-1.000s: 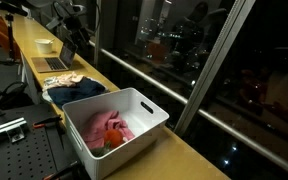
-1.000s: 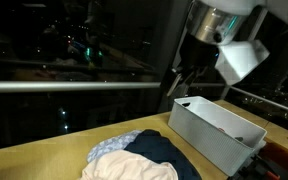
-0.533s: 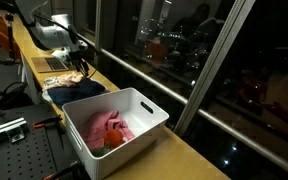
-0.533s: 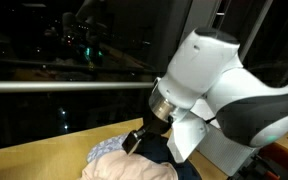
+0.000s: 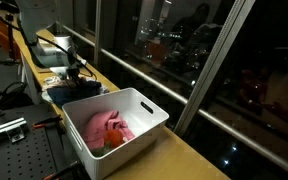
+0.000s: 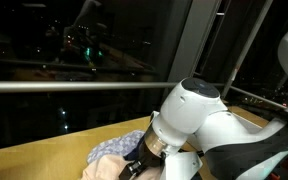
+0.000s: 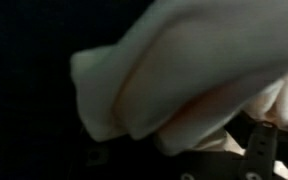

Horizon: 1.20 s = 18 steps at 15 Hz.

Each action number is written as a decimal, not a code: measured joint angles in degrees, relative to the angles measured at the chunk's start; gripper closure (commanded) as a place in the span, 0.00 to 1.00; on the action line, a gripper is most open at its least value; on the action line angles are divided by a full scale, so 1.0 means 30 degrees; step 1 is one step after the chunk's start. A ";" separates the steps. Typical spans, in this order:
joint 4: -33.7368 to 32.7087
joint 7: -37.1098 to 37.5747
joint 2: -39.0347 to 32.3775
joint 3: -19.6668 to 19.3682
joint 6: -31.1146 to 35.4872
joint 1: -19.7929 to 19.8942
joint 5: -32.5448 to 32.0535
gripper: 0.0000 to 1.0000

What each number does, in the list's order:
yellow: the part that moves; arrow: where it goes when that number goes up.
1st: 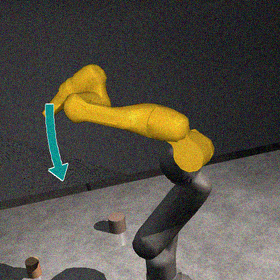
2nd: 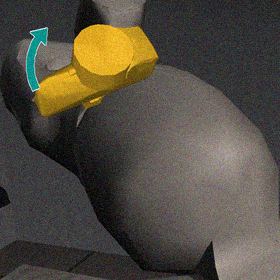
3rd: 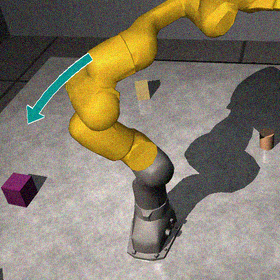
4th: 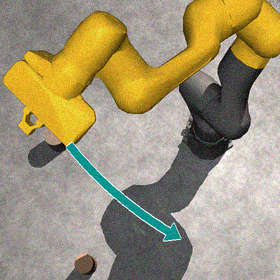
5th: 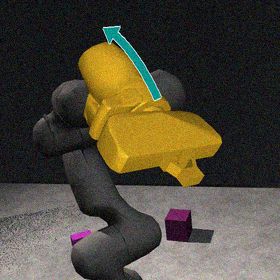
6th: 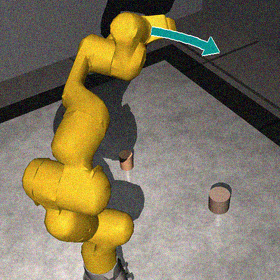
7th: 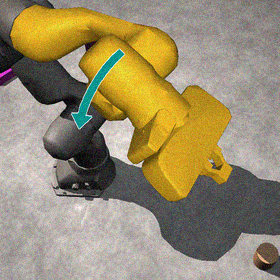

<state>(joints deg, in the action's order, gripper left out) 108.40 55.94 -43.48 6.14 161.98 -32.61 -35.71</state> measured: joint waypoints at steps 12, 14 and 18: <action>0.1062 0.0672 0.1142 -0.5005 -0.0086 -0.4629 0.2373 0.94; 0.1650 0.0997 0.1675 -0.5940 -0.0245 -0.5249 0.2372 0.94; 0.2634 0.1632 0.3625 -0.7600 -0.1661 -0.6504 0.2116 0.94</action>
<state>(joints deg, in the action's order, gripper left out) 116.30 60.84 -32.61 -16.66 157.00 -52.12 -29.36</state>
